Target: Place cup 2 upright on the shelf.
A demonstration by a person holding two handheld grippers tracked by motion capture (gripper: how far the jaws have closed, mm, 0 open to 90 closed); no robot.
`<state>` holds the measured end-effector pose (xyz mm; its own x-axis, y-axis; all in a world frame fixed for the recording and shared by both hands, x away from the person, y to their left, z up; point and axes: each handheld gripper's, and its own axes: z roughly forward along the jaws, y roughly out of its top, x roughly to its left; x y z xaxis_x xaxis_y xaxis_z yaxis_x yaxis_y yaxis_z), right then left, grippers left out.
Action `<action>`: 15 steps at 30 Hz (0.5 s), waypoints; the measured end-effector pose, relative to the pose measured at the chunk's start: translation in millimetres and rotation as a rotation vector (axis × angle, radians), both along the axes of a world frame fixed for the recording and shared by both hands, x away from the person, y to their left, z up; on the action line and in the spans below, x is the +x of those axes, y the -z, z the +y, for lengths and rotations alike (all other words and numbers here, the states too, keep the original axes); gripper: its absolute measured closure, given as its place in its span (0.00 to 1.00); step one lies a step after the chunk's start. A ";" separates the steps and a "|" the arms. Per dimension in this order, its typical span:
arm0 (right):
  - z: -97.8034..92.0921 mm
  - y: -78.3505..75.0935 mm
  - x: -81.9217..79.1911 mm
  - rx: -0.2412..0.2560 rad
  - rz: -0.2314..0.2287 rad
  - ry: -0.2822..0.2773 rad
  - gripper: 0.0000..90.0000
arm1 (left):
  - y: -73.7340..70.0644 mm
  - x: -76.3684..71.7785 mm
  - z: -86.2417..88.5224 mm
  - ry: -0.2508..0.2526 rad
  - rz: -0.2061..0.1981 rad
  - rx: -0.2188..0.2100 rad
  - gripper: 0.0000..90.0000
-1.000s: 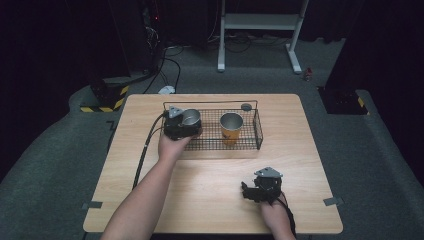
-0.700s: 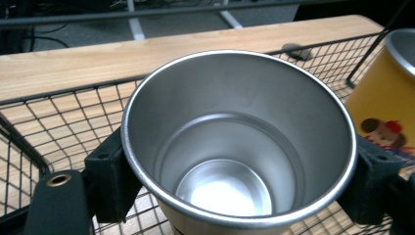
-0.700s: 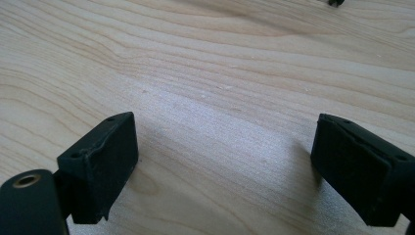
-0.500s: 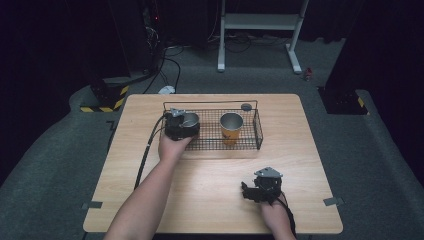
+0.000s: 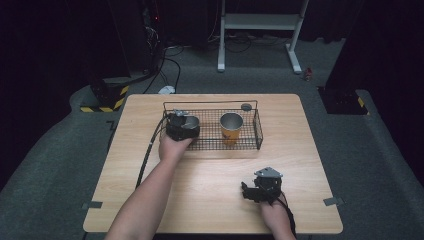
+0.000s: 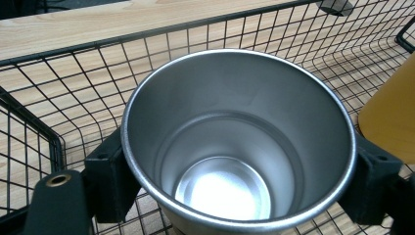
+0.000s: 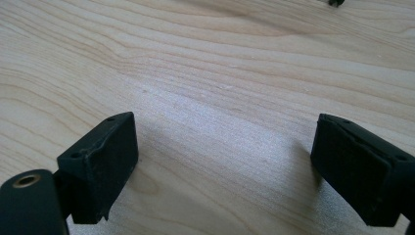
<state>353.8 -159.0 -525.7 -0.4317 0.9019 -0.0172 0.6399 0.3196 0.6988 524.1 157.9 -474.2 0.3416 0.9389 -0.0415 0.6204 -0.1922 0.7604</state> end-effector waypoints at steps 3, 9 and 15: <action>-0.1 0.0 0.0 -0.001 -0.001 -0.002 0.11 | -1.8 1.0 0.0 0.003 -0.012 -0.017 0.21; -0.1 0.0 0.0 -0.001 -0.001 -0.002 0.11 | -1.9 4.8 -1.0 0.009 0.030 -0.022 0.21; -0.1 0.0 0.0 -0.001 -0.001 -0.002 0.11 | -1.0 6.3 0.3 0.011 0.078 -0.025 0.20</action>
